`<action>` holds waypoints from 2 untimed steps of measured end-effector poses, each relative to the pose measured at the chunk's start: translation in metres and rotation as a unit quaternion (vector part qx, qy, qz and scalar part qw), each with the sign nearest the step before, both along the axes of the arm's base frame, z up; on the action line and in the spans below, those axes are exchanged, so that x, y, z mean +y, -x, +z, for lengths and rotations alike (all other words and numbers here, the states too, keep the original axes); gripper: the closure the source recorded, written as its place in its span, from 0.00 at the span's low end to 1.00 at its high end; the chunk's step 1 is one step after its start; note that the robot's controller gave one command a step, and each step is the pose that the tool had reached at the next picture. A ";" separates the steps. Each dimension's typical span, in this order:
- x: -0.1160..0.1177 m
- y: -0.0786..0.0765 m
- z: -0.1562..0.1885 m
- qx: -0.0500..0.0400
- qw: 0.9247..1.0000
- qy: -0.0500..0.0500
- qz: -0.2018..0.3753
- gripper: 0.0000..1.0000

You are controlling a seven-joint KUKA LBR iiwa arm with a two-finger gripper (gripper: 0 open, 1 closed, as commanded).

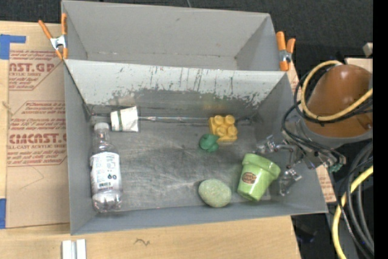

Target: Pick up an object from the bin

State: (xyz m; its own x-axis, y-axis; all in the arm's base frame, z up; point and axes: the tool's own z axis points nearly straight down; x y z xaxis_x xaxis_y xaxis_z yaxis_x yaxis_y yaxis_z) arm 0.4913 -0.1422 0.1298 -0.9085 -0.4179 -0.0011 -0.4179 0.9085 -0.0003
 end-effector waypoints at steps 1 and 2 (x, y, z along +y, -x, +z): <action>0.005 -0.006 -0.049 -0.007 0.992 0.001 0.129 0.00; 0.011 -0.007 -0.060 -0.006 0.986 0.001 0.166 1.00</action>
Offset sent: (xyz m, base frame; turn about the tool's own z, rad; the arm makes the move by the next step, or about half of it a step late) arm 0.0024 0.0108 -0.0598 -0.3541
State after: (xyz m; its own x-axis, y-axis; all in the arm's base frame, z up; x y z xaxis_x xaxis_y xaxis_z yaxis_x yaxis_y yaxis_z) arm 0.4988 -0.1311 0.0697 -0.7210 -0.6929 -0.0101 -0.6928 0.7211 -0.0094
